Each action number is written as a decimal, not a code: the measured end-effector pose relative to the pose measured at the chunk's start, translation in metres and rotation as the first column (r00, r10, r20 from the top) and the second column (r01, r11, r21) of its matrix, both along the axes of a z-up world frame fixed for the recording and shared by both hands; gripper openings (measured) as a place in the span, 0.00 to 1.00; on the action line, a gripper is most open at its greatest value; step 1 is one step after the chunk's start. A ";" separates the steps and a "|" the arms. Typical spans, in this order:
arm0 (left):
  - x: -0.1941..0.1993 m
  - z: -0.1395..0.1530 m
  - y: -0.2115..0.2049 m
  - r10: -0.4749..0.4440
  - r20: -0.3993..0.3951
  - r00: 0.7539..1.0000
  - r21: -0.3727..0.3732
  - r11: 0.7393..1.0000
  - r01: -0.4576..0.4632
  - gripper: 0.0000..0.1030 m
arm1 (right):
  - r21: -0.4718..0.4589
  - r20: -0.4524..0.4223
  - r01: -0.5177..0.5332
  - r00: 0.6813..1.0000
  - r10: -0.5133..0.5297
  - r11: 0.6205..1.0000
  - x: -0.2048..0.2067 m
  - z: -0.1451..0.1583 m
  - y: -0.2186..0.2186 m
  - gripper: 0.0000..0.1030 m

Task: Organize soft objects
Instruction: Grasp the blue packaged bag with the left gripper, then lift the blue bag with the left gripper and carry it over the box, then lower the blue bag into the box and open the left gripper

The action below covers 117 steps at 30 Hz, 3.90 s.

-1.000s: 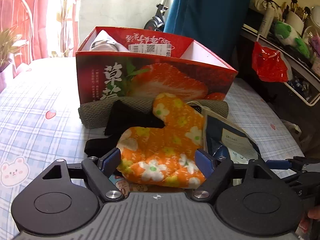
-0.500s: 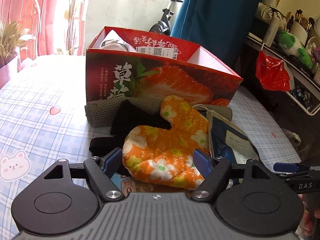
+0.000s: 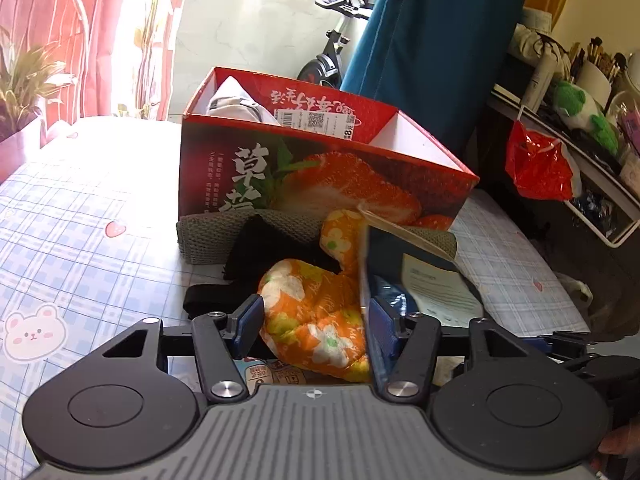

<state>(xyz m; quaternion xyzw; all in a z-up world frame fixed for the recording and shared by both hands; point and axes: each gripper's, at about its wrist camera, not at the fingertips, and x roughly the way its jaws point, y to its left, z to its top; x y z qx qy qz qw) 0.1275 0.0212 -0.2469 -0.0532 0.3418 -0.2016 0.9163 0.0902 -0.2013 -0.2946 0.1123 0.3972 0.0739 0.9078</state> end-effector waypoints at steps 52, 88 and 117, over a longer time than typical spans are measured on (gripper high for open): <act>-0.003 -0.014 0.004 -0.084 -0.058 0.995 -0.115 0.990 0.077 0.48 | 0.009 0.281 -0.119 0.953 0.112 0.993 -0.017 0.011 0.018 0.44; 0.157 0.094 -0.004 -0.065 0.061 0.996 -0.033 0.997 0.067 0.47 | -0.061 0.354 -0.208 0.910 0.216 0.976 0.153 0.137 0.036 0.43; 0.211 0.046 -0.036 -0.078 -0.059 0.995 0.270 0.959 0.091 0.47 | 0.089 -0.191 -0.026 0.981 0.042 0.996 0.272 0.042 0.036 0.34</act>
